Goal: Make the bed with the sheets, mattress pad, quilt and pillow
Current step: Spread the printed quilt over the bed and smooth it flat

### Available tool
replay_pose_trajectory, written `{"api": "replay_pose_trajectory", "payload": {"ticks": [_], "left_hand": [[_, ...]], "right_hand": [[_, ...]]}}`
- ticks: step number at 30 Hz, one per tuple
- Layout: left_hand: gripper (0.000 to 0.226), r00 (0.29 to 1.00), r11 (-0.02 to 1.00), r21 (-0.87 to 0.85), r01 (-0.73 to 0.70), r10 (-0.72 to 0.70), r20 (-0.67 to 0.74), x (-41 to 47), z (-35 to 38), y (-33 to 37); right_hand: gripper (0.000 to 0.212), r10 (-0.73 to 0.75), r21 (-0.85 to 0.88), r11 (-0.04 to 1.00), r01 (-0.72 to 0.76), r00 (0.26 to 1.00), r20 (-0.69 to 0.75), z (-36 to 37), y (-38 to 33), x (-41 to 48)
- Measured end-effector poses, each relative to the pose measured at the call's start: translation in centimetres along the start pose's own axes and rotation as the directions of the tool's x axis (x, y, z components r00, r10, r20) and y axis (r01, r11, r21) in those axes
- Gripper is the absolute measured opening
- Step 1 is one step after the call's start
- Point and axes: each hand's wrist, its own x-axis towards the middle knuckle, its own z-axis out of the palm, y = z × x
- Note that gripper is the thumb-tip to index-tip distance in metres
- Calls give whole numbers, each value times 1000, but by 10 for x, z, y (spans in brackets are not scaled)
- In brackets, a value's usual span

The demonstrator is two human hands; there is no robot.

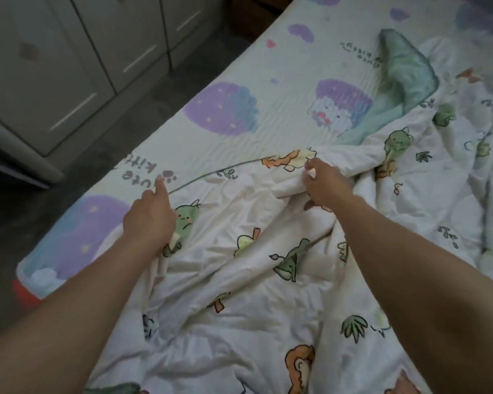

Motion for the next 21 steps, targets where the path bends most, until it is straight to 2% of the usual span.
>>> {"api": "replay_pose_trajectory", "payload": {"ticks": [3, 6, 9, 10, 12, 14, 17, 19, 21], "left_hand": [[42, 997, 998, 4, 69, -69, -29, 17, 9, -6], [24, 992, 996, 7, 90, -89, -86, 25, 15, -17], [16, 987, 995, 30, 97, -93, -130, 29, 17, -29], [14, 985, 994, 34, 103, -97, -143, 31, 16, -35], [15, 984, 995, 33, 92, -85, -158, 33, 15, -42], [17, 981, 995, 16, 96, -92, -173, 36, 9, -53], [16, 972, 996, -61, 68, -80, -221, 41, -3, -73], [14, 967, 991, -81, 102, -118, -227, 44, -18, -91], [15, 957, 975, -102, 198, -215, -197, 47, -33, -115]], "right_hand": [[34, -29, -14, 999, 30, 998, 47, 5, -21, 42], [49, -89, -209, 972, 104, 993, 81, 18, -38, 73], [65, -104, -379, 907, 184, 970, 221, 32, -51, 90], [58, -93, -409, 891, 198, 960, 263, 37, -54, 96], [31, -42, -467, 864, 186, 952, 302, 41, -54, 100], [15, -18, -450, 882, 138, 965, 260, 39, -63, 106], [7, -106, -325, 937, 129, 991, 88, 29, -103, 118], [14, -185, -255, 951, 178, 983, -4, 24, -148, 126], [26, -263, -193, 949, 249, 964, -49, 22, -197, 131]]}}
